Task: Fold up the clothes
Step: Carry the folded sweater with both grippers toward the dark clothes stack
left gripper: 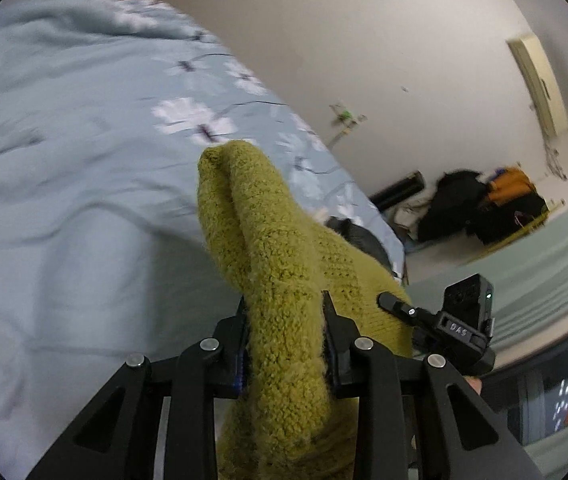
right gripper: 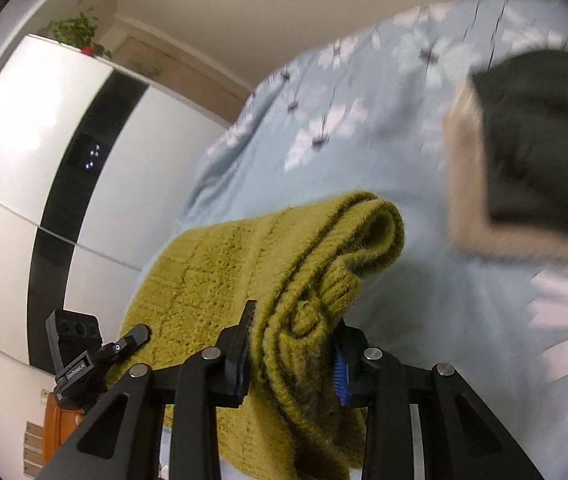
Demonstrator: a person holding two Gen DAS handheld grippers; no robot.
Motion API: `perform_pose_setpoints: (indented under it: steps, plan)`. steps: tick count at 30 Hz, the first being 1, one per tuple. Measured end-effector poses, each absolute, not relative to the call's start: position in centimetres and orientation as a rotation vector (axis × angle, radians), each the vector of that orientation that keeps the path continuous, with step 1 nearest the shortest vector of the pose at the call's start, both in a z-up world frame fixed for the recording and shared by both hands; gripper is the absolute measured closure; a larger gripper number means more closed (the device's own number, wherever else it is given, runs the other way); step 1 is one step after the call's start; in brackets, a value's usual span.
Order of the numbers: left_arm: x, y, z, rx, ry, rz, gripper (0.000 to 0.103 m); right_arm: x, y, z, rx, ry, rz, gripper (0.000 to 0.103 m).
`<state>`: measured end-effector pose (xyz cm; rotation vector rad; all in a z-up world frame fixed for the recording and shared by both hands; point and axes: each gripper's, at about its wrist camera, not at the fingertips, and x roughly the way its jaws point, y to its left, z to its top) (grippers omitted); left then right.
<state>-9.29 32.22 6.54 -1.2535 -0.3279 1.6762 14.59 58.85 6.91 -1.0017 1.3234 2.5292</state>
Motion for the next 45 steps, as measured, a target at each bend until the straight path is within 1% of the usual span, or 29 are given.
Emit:
perform_pose_setpoints:
  steps: [4, 10, 15, 19, 21, 25, 26, 27, 30, 31, 35, 36, 37, 39, 43, 45]
  plan:
    - [-8.4, 39.1, 7.6, -1.222, -0.283, 1.611, 0.072, 17.3, 63.0, 10.0, -0.909, 1.244, 2.519, 0.069]
    - [-6.6, 50.9, 8.9, -1.150, -0.168, 1.516, 0.072, 22.2, 71.0, 13.6, -0.782, 1.145, 2.437, 0.069]
    - [-6.1, 58.9, 8.5, -1.128, -0.124, 1.450, 0.072, 24.6, 76.6, 13.7, -0.720, 1.124, 2.357, 0.069]
    - [-6.6, 62.9, 6.2, -1.135, -0.121, 1.422, 0.072, 25.7, 80.1, 12.6, -0.702, 1.120, 2.309, 0.069]
    - [-7.1, 64.1, 3.9, -1.177, -0.125, 1.411, 0.072, 26.1, 81.4, 11.5, -0.705, 1.122, 2.283, 0.069]
    - [-7.4, 66.0, -1.3, -1.295, -0.058, 1.432, 0.071, 25.8, 82.9, 7.2, -0.764, 1.154, 2.206, 0.069]
    - [-7.5, 66.1, -2.5, -1.311, -0.050, 1.441, 0.070, 25.9, 83.4, 5.9, -0.779, 1.166, 2.174, 0.069]
    - [-7.8, 66.0, -3.2, -1.326, -0.071, 1.434, 0.067, 26.1, 83.8, 4.8, -0.785, 1.182, 2.144, 0.069]
    - [-8.6, 65.5, -5.0, -1.383, -0.163, 1.384, 0.063, 27.2, 84.7, 2.5, -0.740, 1.286, 2.117, 0.068]
    - [-8.8, 65.5, -5.1, -1.400, -0.178, 1.369, 0.062, 27.2, 84.8, 2.2, -0.730, 1.304, 2.112, 0.067]
    - [-8.3, 65.7, -4.0, -1.415, -0.131, 1.403, 0.062, 27.2, 84.9, 2.5, -0.723, 1.327, 2.099, 0.067]
    - [-8.1, 65.6, -3.7, -1.421, -0.121, 1.411, 0.060, 27.2, 84.8, 2.8, -0.731, 1.320, 2.101, 0.067]
    - [-8.0, 65.4, -3.3, -1.430, -0.112, 1.422, 0.059, 27.1, 84.7, 3.1, -0.739, 1.314, 2.105, 0.064]
    - [-8.2, 64.8, -2.7, -1.445, -0.095, 1.446, 0.054, 27.5, 84.4, 3.8, -0.751, 1.308, 2.110, 0.064]
    - [-8.9, 62.5, -1.6, -1.450, -0.116, 1.498, 0.054, 29.1, 84.1, 5.1, -0.778, 1.215, 2.098, 0.062]
    - [-8.6, 62.0, -0.4, -1.411, -0.088, 1.548, 0.054, 29.4, 83.6, 6.1, -0.789, 1.158, 2.098, 0.062]
